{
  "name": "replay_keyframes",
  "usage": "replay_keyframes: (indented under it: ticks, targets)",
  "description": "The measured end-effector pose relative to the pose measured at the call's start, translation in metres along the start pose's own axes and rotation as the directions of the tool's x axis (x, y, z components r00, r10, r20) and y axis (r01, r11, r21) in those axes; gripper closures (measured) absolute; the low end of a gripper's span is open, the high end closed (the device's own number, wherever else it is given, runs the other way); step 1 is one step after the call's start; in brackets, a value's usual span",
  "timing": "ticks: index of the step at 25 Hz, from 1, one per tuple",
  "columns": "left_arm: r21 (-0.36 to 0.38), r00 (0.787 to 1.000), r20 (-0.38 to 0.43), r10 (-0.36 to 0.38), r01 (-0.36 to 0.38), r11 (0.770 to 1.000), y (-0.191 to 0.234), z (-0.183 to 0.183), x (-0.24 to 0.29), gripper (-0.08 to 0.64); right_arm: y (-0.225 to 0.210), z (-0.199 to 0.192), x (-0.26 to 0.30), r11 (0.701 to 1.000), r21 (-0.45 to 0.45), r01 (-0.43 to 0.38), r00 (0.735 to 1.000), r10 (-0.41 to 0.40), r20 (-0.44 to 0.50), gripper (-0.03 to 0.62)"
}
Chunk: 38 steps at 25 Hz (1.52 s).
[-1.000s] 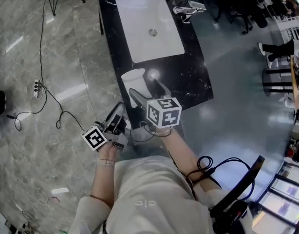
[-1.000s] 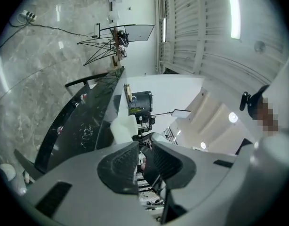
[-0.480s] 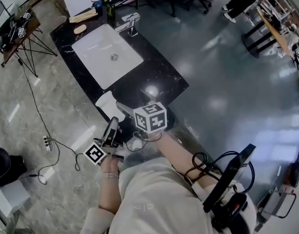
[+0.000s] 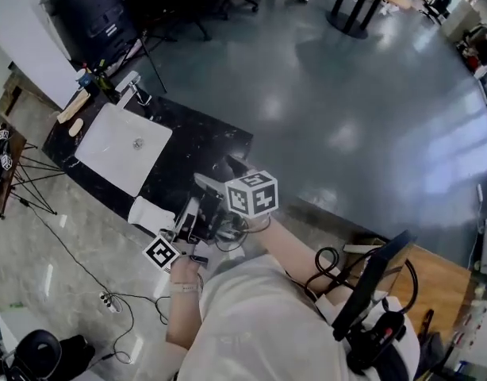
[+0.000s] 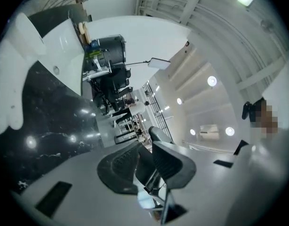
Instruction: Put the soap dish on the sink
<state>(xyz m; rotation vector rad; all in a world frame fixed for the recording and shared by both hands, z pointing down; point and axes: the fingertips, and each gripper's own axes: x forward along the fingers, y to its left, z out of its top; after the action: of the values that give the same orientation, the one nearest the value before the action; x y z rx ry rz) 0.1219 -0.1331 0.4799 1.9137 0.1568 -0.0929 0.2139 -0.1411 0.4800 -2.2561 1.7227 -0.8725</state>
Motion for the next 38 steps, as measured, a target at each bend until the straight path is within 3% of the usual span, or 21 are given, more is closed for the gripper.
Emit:
replay_keyframes:
  ticks: [8, 13, 20, 27, 31, 38]
  targets:
    - [-0.036, 0.965, -0.258, -0.050, 0.042, 0.998, -0.021, -0.081, 0.079, 0.483, -0.089, 0.020, -0.093, 0.980, 0.125, 0.153, 0.979, -0.168, 0.117, 0.141]
    - [-0.039, 0.907, -0.404, -0.121, 0.115, 0.993, -0.042, -0.136, 0.118, 0.483, -0.132, 0.013, -0.153, 0.949, 0.202, 0.242, 0.948, -0.276, 0.157, 0.141]
    - [-0.070, 0.822, -0.532, -0.204, 0.197, 0.978, -0.080, -0.205, 0.142, 0.483, -0.157, 0.004, -0.237, 0.918, 0.269, 0.293, 0.904, -0.357, 0.235, 0.143]
    - [-0.128, 0.735, -0.627, -0.260, 0.231, 0.964, -0.118, -0.296, 0.133, 0.483, -0.161, -0.014, -0.352, 0.891, 0.387, 0.238, 0.822, -0.398, 0.408, 0.176]
    - [-0.146, 0.690, -0.665, -0.287, 0.256, 0.955, -0.127, -0.315, 0.133, 0.483, -0.160, -0.019, -0.384, 0.869, 0.448, 0.211, 0.753, -0.437, 0.492, 0.335]
    - [-0.134, 0.627, -0.709, -0.321, 0.328, 0.935, -0.147, -0.342, 0.130, 0.483, -0.147, -0.037, -0.418, 0.866, 0.469, 0.172, 0.702, -0.442, 0.559, 0.352]
